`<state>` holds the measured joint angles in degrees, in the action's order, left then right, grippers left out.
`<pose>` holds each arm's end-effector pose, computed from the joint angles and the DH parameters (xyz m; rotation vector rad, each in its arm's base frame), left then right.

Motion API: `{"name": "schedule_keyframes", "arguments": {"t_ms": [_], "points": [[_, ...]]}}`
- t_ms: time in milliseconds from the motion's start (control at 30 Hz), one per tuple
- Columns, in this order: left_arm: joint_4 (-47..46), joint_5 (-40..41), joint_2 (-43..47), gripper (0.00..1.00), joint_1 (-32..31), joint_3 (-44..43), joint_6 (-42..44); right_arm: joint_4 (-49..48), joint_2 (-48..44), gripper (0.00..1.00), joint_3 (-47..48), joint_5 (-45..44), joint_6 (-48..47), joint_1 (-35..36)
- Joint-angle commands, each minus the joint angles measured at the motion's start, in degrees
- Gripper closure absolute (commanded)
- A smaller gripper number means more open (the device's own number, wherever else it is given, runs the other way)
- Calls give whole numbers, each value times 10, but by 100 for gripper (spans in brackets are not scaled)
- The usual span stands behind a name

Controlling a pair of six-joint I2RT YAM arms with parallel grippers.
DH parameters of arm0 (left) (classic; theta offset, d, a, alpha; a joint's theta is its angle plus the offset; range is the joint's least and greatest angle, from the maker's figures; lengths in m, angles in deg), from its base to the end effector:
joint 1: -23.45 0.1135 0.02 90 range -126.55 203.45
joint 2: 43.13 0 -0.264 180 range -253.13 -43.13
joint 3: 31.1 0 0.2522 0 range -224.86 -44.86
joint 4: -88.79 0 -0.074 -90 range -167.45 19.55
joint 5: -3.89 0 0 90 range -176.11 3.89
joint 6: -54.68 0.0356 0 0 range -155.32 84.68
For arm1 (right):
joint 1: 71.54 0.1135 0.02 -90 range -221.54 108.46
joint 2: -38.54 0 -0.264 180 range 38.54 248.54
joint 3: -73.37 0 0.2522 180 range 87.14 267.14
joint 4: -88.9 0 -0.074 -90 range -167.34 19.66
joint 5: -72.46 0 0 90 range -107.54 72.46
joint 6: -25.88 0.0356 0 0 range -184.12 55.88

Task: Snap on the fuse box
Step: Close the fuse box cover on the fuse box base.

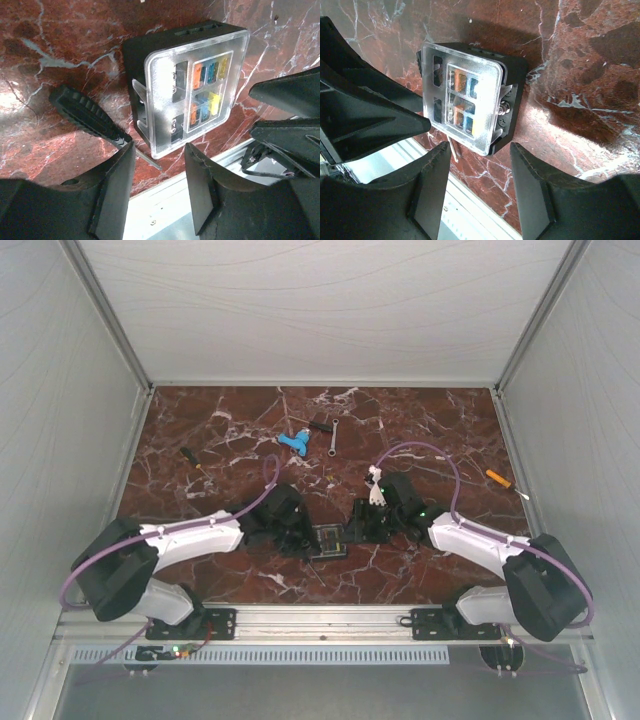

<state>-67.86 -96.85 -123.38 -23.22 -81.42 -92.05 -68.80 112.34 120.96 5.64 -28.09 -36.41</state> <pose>0.1729 -0.1930 0.1605 -0.1559 2.7508 -0.8777 0.1909 0.1515 0.1757 -0.1815 2.6003 1.0062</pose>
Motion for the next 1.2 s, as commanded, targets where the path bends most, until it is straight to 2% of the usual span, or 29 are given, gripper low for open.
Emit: {"name": "schedule_keyframes", "arguments": {"t_ms": [0, 267, 533, 733, 1000, 1167], "points": [[19, 27, -16, 56, -10, -50, 20, -5, -3, 52, -7, 0, 0, 4], [15, 24, -44, 59, -20, -67, 23, -20, 6, 52, -11, 7, 6, 9], [24, 32, -33, 58, -21, -66, 21, -16, 6, 53, -10, 6, 3, 11], [25, 36, -21, 59, -20, -52, 15, -16, 11, 59, -12, 8, 1, 12], [17, 26, -49, 66, -21, -50, 16, -23, 40, 66, -10, 9, -5, 20], [8, 18, -61, 68, -21, -34, 11, -22, 59, 76, -13, 4, -10, 20]]}}
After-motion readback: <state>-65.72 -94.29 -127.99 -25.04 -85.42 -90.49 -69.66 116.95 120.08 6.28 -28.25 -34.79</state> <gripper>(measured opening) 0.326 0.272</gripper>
